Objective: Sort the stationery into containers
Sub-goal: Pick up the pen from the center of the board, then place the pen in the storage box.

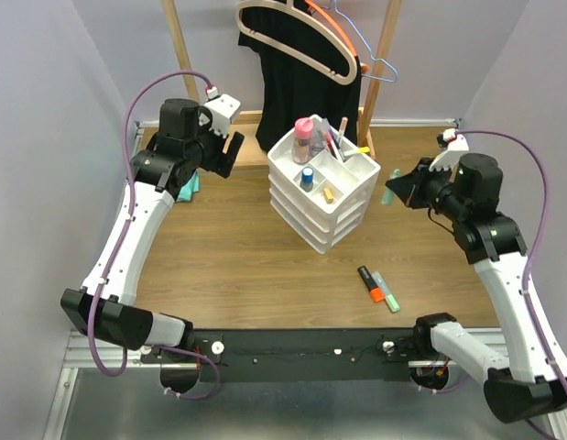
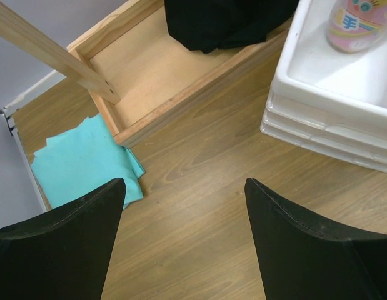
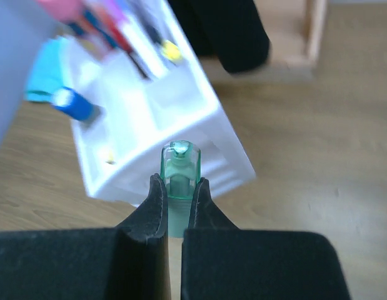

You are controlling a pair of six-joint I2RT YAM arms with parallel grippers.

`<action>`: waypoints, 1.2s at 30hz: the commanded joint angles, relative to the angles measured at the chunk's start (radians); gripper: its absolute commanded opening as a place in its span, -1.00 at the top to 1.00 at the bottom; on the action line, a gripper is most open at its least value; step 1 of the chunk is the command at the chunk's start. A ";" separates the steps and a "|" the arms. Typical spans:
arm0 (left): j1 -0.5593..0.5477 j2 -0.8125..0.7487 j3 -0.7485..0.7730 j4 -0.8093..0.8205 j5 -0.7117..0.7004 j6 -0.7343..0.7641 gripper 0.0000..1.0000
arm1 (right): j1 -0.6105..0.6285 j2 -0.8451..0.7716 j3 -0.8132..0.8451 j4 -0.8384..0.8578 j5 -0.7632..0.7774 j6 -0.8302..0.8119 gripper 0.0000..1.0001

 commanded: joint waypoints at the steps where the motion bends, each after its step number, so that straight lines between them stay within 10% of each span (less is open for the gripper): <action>1: 0.043 -0.002 -0.011 0.032 0.033 -0.033 -0.72 | 0.015 -0.034 -0.013 0.314 -0.211 -0.091 0.99; 15: 0.132 -0.005 -0.020 0.043 0.081 -0.087 -0.72 | 0.404 0.123 -0.059 0.573 -0.012 -0.460 0.99; 36: 0.183 -0.012 -0.043 0.050 0.127 -0.124 -0.72 | 0.480 0.233 -0.153 0.604 0.023 -0.468 0.99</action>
